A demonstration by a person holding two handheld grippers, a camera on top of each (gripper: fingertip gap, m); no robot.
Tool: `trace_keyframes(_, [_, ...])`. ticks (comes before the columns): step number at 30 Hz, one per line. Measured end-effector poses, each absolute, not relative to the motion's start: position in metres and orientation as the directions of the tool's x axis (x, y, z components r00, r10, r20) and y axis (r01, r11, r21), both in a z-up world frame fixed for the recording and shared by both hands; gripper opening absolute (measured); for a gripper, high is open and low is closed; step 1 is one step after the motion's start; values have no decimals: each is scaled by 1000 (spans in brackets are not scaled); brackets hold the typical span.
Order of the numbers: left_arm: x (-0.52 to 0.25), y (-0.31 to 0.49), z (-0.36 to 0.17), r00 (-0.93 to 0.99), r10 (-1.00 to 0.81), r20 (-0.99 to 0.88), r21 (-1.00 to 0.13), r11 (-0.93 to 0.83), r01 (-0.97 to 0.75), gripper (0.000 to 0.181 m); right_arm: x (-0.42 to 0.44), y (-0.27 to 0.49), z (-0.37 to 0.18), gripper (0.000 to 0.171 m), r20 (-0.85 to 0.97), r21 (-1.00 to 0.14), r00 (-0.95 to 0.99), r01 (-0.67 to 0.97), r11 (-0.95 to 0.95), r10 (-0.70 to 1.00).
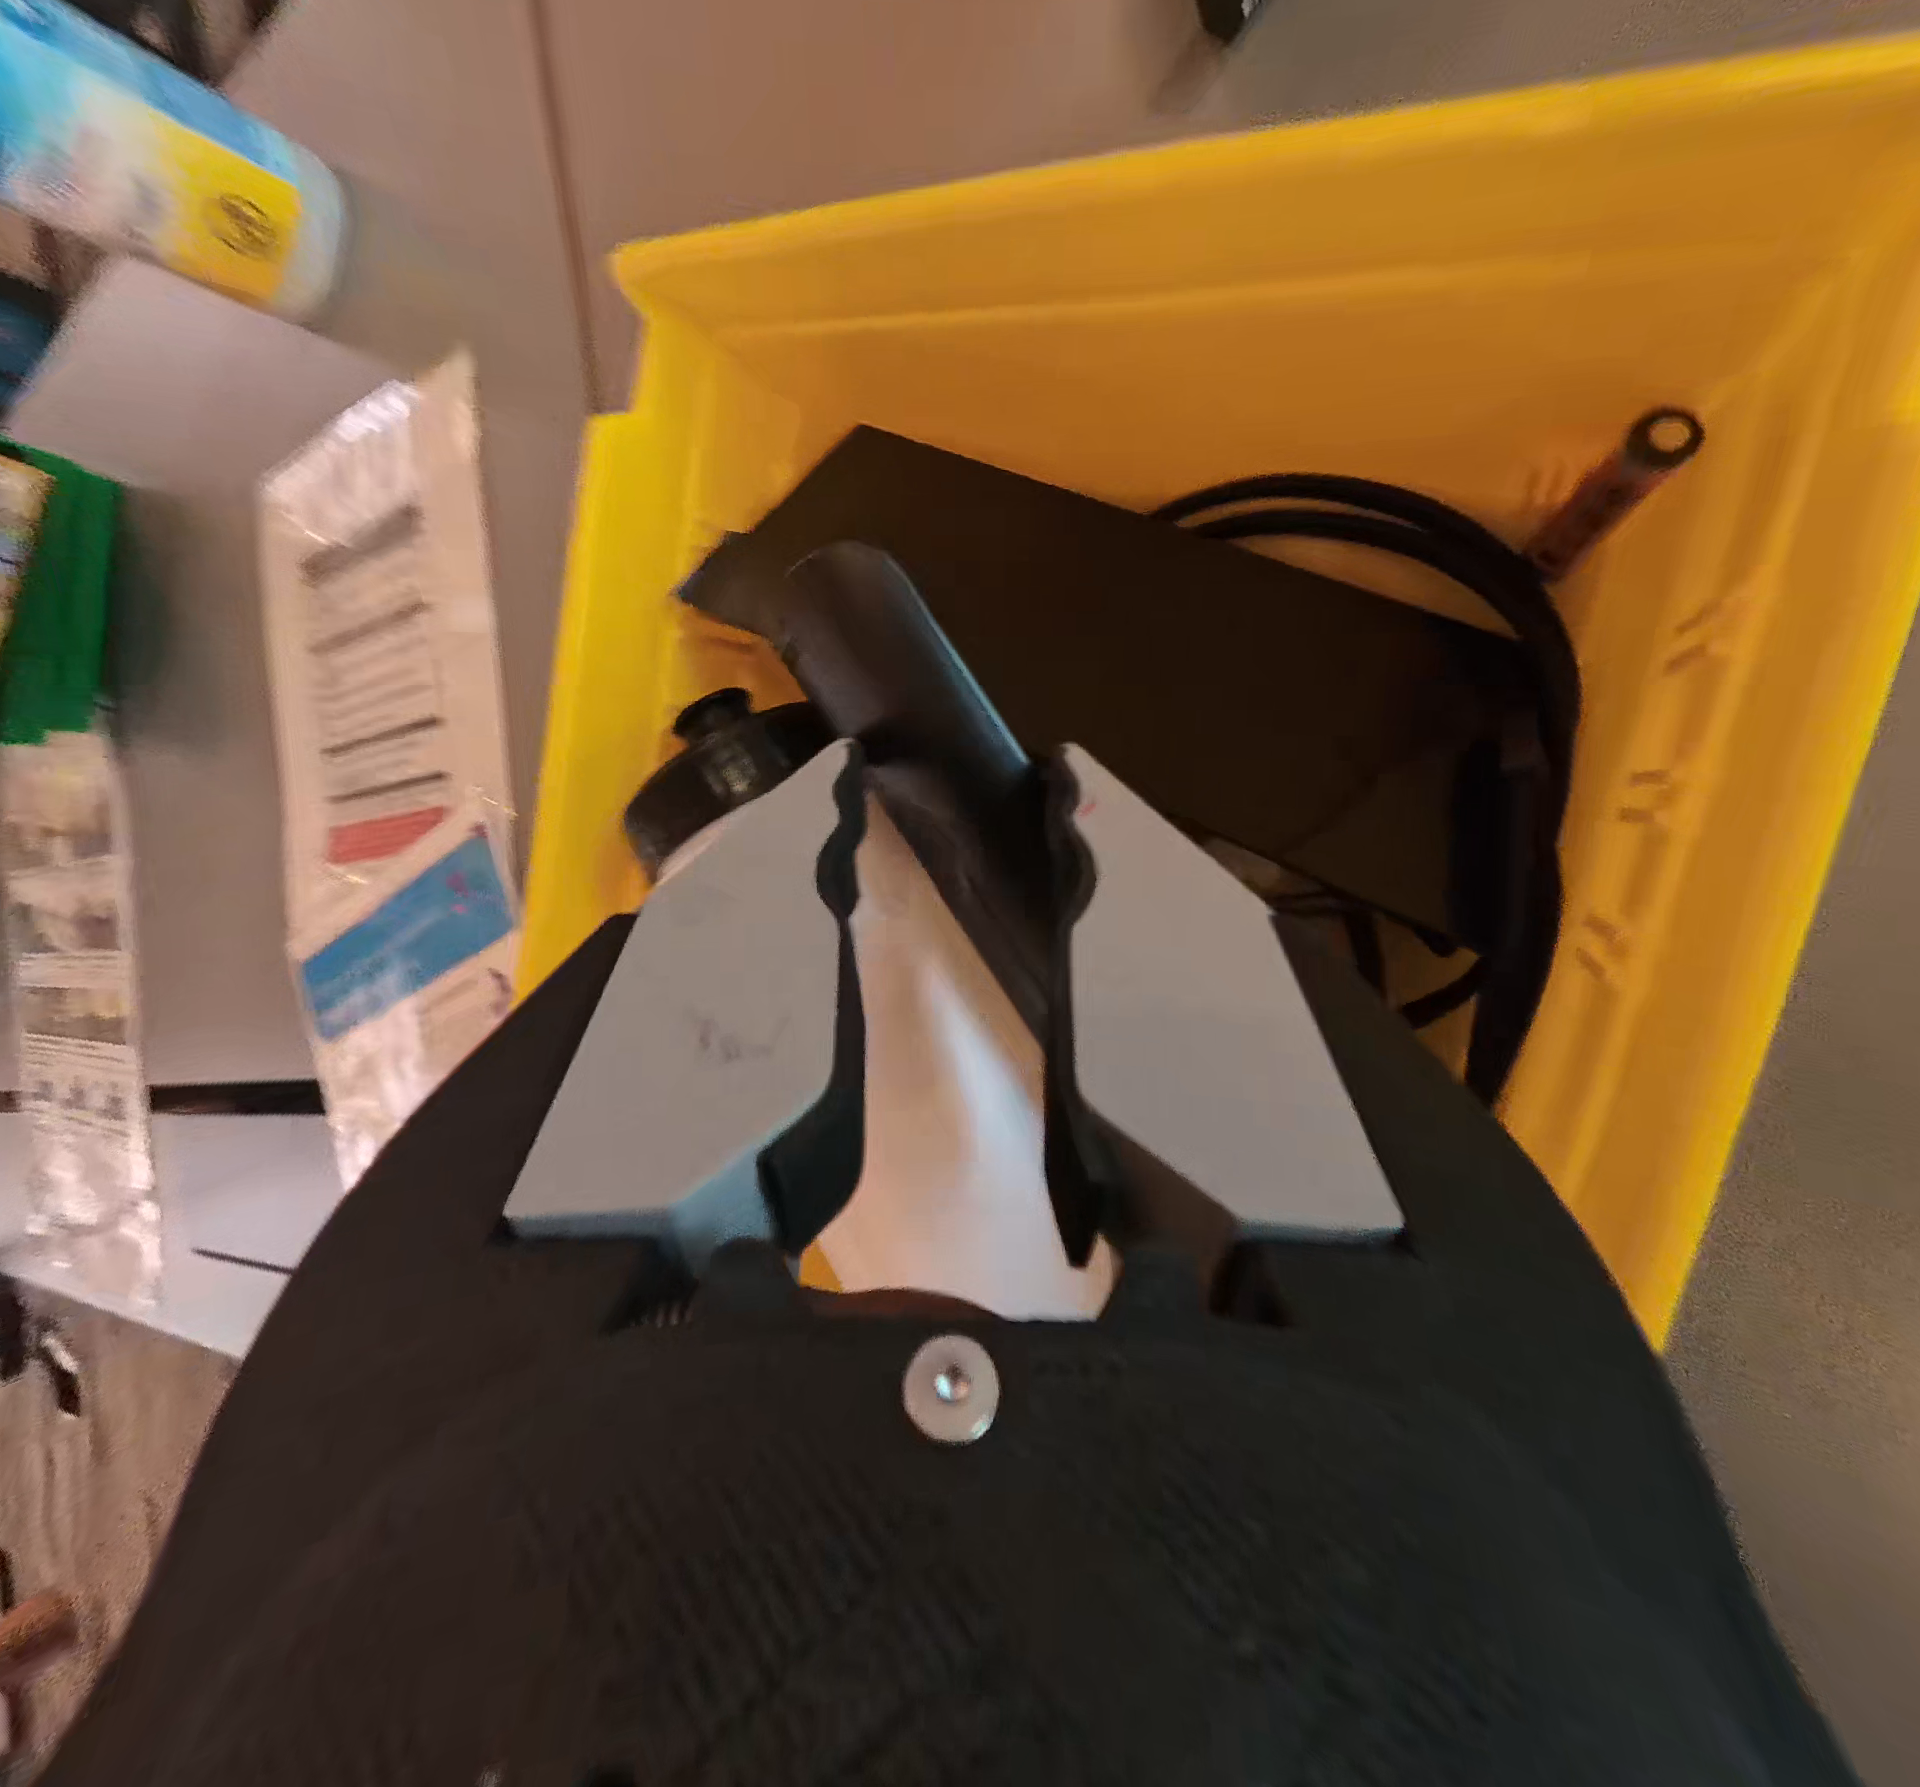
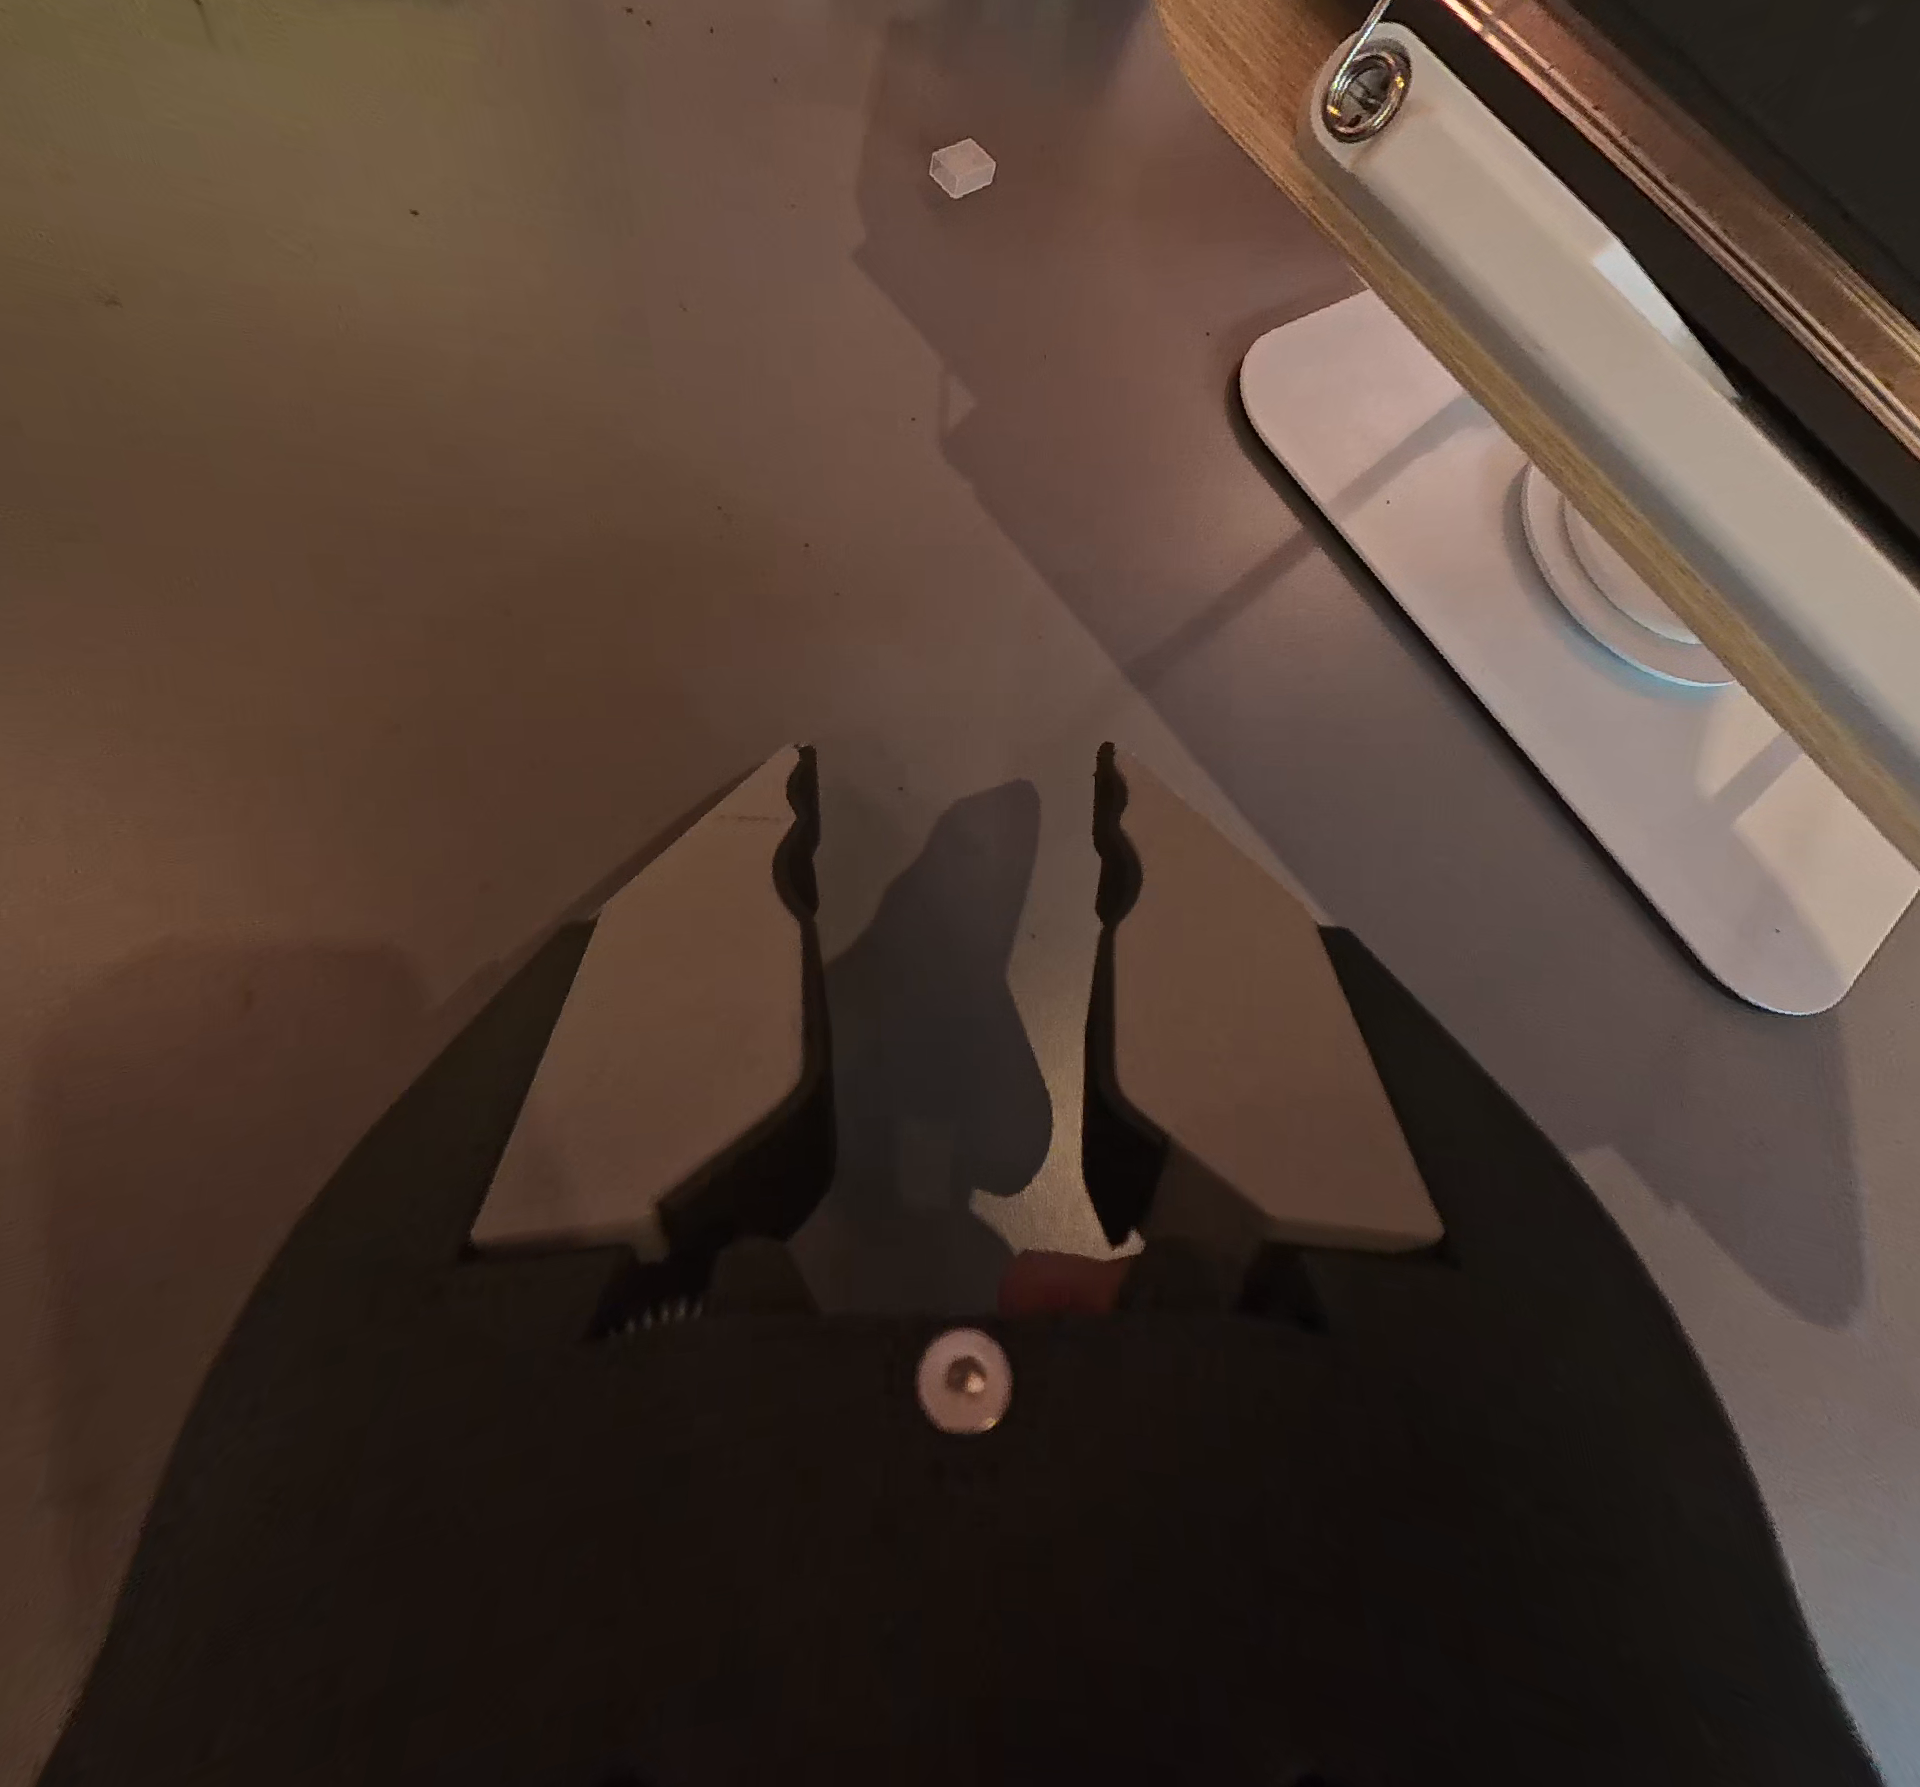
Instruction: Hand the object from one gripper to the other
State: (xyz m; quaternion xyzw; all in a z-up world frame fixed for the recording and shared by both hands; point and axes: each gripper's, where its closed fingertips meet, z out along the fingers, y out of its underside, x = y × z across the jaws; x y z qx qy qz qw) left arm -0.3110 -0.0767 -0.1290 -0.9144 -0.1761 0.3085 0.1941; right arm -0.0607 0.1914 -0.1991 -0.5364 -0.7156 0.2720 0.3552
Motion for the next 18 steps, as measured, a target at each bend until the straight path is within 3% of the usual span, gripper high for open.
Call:
trace_keyframes(1, [-313, -77, -120, 727, 430, -534, -475, -865, 162, 21, -60, 192, -199, 50, 214, -772, -171, 574, 274, 962])
trace_keyframes(7, [-307, -83, -114, 709, 346, -615, -436, -898, 60, 12, -60, 191, -200, 49, 222, -765, -176, 579, 283, 959])
trace_keyframes(10, [-307, -83, -107, 693, 360, -625, -470, -882, 34, 11, -59, 192, -201, 49, 228, -761, -175, 581, 287, 958])
trace_keyframes(11, [-307, -84, -102, 679, 362, -638, -484, -875, 13, 0, -58, 192, -201, 49, 228, -761, -172, 582, 286, 958])
trace_keyframes(18, [-293, -86, -71, 671, 367, -644, -571, -815, -102, 0, -51, 198, -196, 47, 218, -783, -131, 568, 253, 967])
